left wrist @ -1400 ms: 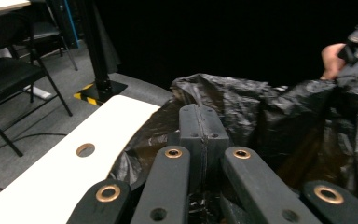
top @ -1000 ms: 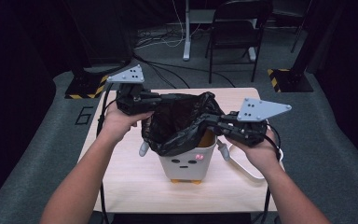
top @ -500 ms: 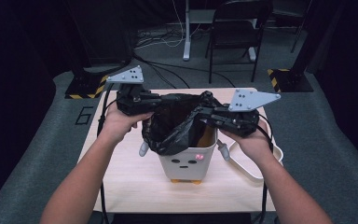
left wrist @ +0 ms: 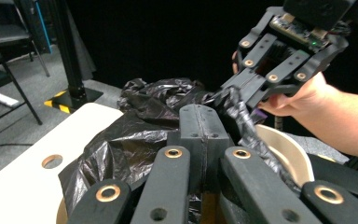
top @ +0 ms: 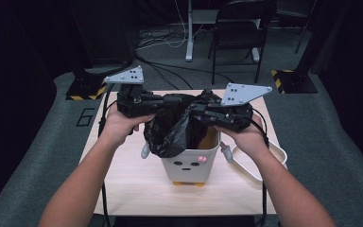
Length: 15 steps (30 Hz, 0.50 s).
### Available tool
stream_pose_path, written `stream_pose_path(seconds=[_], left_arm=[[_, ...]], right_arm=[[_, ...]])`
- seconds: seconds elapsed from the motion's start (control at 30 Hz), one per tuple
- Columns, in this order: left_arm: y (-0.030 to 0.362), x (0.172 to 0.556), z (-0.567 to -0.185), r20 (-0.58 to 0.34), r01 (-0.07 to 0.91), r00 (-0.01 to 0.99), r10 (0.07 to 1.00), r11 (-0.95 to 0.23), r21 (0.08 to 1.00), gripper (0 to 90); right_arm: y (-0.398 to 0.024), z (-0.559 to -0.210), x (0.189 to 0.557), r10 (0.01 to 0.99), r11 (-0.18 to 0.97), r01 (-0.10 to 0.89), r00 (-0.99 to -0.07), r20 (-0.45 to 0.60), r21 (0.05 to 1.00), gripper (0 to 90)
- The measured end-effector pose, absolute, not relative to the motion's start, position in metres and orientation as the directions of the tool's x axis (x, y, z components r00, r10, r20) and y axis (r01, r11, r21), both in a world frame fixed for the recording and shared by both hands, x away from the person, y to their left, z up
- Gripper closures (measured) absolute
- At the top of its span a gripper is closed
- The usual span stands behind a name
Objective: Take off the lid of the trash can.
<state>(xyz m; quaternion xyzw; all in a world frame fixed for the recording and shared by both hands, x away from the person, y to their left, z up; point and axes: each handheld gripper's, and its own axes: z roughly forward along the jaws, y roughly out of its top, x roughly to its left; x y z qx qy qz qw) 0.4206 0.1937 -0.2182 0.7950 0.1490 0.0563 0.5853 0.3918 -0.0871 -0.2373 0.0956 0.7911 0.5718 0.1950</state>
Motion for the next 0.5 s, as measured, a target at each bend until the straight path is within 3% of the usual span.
stream_pose_path(seconds=[0.5], left_arm=[[0.191, 0.415, -0.215, -0.094, 0.171, 0.958, 0.269, -0.277, 0.946, 90.0]], right_arm=[[-0.073, -0.236, 0.399, 0.361, 0.332, -0.072, -0.912, -0.197, 0.94, 90.0]])
